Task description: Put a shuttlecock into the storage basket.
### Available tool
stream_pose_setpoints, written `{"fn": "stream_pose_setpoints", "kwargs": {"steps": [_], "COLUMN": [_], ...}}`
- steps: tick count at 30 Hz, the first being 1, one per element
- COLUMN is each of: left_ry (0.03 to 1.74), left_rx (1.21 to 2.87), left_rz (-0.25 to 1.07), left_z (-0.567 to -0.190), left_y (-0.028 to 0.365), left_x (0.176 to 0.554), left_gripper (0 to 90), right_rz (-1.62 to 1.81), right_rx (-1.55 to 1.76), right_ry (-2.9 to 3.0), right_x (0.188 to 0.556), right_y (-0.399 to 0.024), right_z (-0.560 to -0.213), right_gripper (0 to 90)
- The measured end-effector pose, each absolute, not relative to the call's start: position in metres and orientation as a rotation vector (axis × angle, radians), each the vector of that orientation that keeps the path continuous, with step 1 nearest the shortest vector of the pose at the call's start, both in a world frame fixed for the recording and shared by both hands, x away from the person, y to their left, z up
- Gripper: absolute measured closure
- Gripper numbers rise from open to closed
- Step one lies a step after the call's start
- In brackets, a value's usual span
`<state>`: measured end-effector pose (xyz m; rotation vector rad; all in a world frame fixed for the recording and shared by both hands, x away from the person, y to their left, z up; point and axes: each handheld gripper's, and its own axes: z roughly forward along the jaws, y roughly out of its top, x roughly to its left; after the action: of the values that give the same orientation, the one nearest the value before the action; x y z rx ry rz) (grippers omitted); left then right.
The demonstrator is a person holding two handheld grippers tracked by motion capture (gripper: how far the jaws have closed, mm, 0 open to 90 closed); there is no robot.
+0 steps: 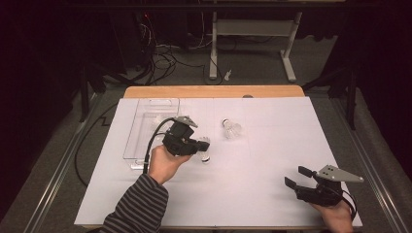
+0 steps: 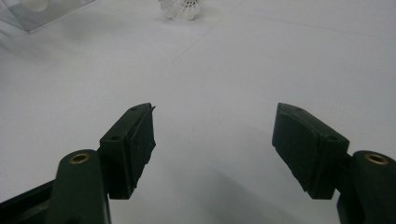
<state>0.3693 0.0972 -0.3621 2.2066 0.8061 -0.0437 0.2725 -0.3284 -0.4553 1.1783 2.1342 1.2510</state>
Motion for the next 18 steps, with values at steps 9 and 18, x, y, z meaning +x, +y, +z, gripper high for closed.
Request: {"fn": "stream_pose_setpoints", "kwargs": {"steps": [9,18], "left_ry": [0.821,0.839], "left_rx": [2.185,2.167], "left_rz": [-0.025,-0.016], "left_z": [-0.359,-0.357], "left_y": [0.108,0.118], "left_x": [0.366,0.363], "left_gripper": [89.7,89.7], "right_rz": [1.252,1.25], "right_rx": [1.177,1.181], "right_ry": [2.134,2.135], "right_x": [0.273,0.273], "right_y": [-0.328,-0.328], "right_z": [-0.455,-0.455], "right_gripper": [30.4,30.4]}}
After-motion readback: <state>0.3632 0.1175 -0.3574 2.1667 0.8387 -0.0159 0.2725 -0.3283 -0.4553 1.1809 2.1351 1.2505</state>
